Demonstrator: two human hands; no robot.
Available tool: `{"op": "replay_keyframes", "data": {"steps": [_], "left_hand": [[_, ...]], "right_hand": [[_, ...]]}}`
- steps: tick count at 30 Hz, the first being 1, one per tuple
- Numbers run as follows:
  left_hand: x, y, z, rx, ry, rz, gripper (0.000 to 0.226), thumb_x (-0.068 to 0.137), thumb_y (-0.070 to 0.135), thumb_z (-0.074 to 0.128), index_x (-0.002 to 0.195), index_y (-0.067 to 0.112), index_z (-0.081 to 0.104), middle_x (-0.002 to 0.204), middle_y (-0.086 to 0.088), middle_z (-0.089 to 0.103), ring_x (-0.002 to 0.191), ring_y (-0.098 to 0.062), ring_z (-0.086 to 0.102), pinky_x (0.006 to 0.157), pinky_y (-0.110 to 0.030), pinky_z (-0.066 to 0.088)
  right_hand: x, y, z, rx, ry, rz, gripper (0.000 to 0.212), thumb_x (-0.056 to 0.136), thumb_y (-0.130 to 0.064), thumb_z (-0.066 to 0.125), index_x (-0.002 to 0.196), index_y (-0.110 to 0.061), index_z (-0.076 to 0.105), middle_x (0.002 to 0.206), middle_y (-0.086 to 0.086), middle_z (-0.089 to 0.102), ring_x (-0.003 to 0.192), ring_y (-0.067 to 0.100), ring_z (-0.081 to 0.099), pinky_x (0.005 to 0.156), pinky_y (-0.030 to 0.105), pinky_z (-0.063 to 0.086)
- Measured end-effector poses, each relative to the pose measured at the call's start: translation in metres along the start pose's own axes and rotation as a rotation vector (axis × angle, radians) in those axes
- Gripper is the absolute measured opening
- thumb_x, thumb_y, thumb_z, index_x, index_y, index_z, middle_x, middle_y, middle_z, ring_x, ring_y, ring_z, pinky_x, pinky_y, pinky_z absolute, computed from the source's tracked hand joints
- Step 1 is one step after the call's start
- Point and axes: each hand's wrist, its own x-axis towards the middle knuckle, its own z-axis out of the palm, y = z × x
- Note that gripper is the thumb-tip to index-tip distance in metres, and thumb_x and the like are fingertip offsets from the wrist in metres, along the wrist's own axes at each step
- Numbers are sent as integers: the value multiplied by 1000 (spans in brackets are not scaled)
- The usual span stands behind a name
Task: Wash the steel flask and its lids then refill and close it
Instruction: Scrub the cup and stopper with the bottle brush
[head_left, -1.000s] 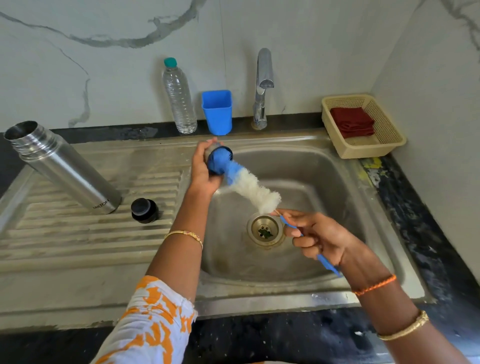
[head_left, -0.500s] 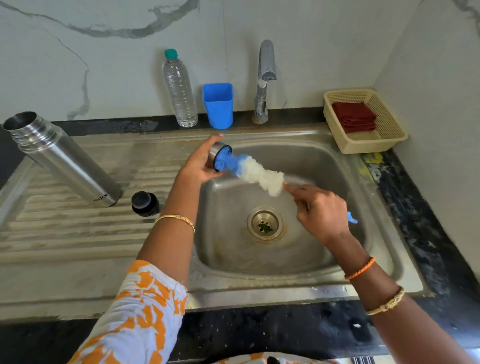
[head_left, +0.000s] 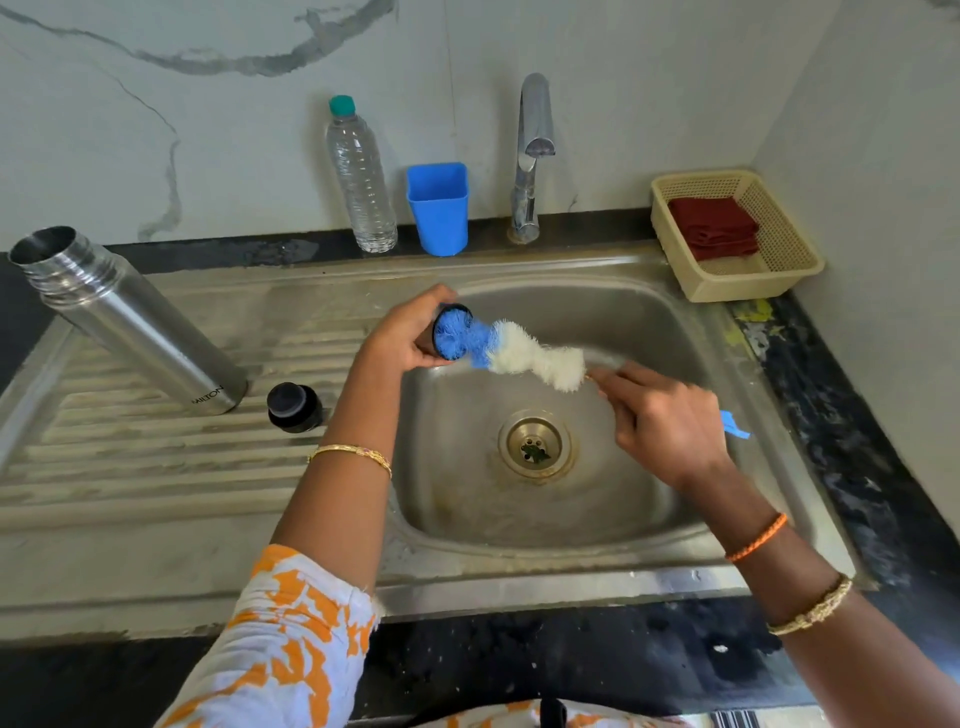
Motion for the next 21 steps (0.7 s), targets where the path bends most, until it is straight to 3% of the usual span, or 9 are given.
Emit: {"op": "replay_keyframes", "data": {"steps": [2,3,6,11,13,16,17,19,21], "left_hand": [[5,-3,8,-101,116,100,21,85,29,64,98,13,59,90,-9,65,76,-20,65,59,-33,55],[6,-4,10,-199,137,145,18,85,26,65,96,11,59,88,-9,64,74,-20,64,58,-33,56],[11,-11,9,-501,65,235,20,85,20,65,100,8,58,90,-11,61,76,-21,63,58,-31,56],[13,-19,14,-592,5,349,13,90,21,63,99,12,60,88,-6,64,79,-18,65,65,-30,58],[12,-19,19,-465,24,361,4,92,19,61,91,14,60,84,-5,63,75,-17,63,62,-29,57],[13,-17,18,-227,56,274,5,94,18,56,94,14,58,83,-5,63,71,-16,62,53,-27,55],[13,-15,15,-181,63,225,8,94,20,56,96,13,58,83,-5,62,70,-16,61,51,-26,53],[14,-11,6,-164,77,121,13,92,24,57,95,11,57,83,-6,63,69,-17,61,51,-26,52],[15,-9,-1,-186,65,18,19,90,27,58,99,10,58,89,-8,65,76,-20,63,56,-34,52]], "right_hand": [[6,-11,-3,237,-162,253,24,91,-20,54,104,-25,73,86,-6,71,72,20,66,55,24,44],[13,-14,-5,473,-326,463,22,93,-20,55,106,-23,72,79,-6,69,66,15,62,55,23,44],[26,-8,-12,1222,-786,1000,24,98,-19,44,103,-12,67,52,-6,39,35,4,23,37,16,14],[29,-1,-24,1553,-917,1196,26,97,-16,39,105,-9,62,51,-6,31,32,1,19,35,12,9],[33,-9,-29,1336,-798,1041,27,99,-18,41,109,-7,64,52,-4,37,35,4,25,34,14,17],[29,-20,-29,277,-401,321,21,93,-24,53,104,-19,70,74,0,66,65,20,60,55,26,48],[26,-22,-28,92,-285,155,18,90,-22,57,99,-22,71,79,-1,69,71,26,64,57,31,51],[18,-21,-19,-9,-180,5,15,78,-14,68,90,-22,73,73,-4,66,61,30,63,45,31,48],[10,-16,-4,-3,-119,34,29,65,-4,76,88,-23,74,73,-5,67,55,28,63,41,27,44]]}}
